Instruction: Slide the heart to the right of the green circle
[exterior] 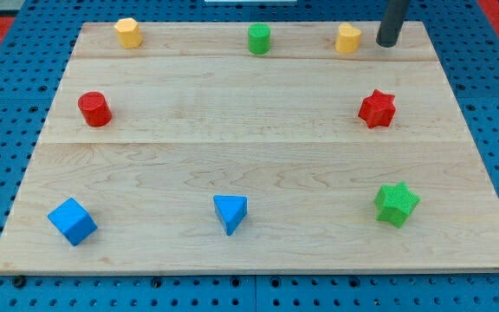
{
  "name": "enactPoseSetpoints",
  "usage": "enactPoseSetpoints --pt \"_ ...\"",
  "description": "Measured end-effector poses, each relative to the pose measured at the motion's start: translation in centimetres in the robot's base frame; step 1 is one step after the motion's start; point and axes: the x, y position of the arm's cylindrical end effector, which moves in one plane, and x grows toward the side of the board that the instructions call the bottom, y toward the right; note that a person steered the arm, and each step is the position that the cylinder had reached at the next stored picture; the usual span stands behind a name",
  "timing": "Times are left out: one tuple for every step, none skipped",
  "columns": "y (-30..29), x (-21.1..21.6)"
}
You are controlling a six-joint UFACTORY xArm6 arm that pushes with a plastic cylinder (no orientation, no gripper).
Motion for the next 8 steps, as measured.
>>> enactPoseSetpoints --pt "-8.2 0.4" --pt "-2.9 2.7" --pt "-4.5 -1.1" --pt "-6.5 -3.1" --pt "-6.2 -3.9" --pt "-12.8 -1.7" --pt "-19.2 1.2" --pt "-20.4 6.6"
